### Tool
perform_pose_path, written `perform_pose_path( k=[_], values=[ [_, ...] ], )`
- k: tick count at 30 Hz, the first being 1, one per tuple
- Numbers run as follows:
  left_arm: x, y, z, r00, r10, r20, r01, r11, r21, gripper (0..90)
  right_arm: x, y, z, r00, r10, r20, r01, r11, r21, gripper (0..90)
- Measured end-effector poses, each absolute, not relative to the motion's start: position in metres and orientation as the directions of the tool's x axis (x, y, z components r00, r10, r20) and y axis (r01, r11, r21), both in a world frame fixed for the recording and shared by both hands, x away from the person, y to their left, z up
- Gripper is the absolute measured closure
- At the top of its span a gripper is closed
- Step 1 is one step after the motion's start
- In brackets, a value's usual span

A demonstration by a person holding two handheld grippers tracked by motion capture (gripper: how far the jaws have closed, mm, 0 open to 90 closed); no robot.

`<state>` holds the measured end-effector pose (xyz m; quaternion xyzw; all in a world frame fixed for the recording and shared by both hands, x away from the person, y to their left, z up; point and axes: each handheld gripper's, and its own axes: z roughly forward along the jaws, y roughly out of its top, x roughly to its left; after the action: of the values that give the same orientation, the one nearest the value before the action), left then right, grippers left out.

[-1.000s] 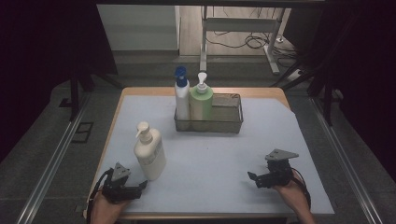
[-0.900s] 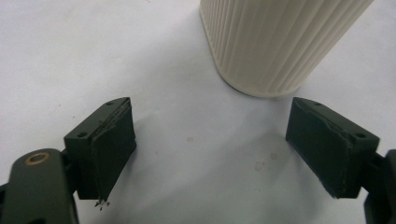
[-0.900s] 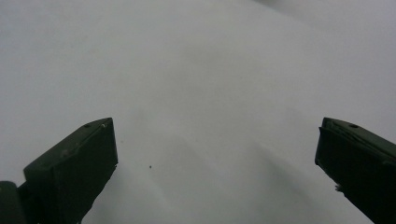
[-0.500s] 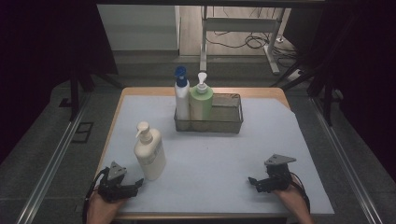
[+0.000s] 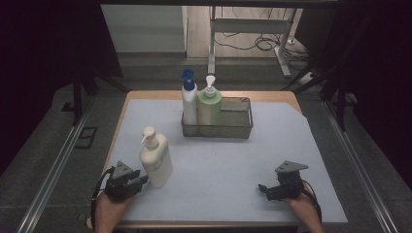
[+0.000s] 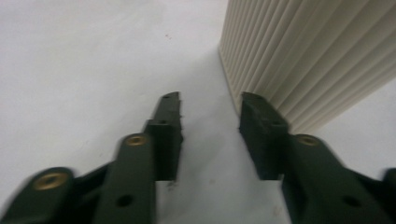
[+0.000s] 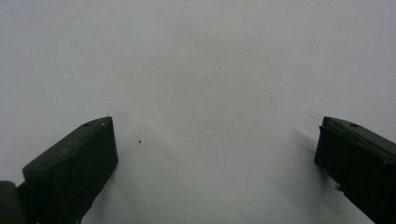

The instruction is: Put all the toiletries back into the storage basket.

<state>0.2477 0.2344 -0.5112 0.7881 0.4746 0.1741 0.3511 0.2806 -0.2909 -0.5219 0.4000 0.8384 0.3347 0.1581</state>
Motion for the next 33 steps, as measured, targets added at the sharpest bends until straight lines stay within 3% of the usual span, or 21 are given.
perform_pose_path(
  k=[5,10,15,33],
  values=[
    [0.257,0.229,-0.508,0.517,0.853,-0.068,0.622,-0.32,0.714,78.9,0.281,-0.291,-0.522,-0.63,0.776,0.004,0.565,0.455,0.689,0.0],
    [0.265,0.225,-0.51,0.529,0.845,-0.083,0.629,-0.325,0.706,88.6,0.281,-0.291,-0.522,-0.63,0.776,0.003,0.564,0.455,0.689,0.0],
    [0.267,0.221,-0.512,0.559,0.821,-0.117,0.631,-0.33,0.702,89.0,0.281,-0.291,-0.522,-0.631,0.776,0.002,0.564,0.456,0.688,0.0],
    [0.276,0.187,-0.511,0.612,0.786,-0.089,0.606,-0.393,0.692,88.7,0.28,-0.291,-0.522,-0.63,0.777,0.003,0.564,0.454,0.689,0.0]
  ],
)
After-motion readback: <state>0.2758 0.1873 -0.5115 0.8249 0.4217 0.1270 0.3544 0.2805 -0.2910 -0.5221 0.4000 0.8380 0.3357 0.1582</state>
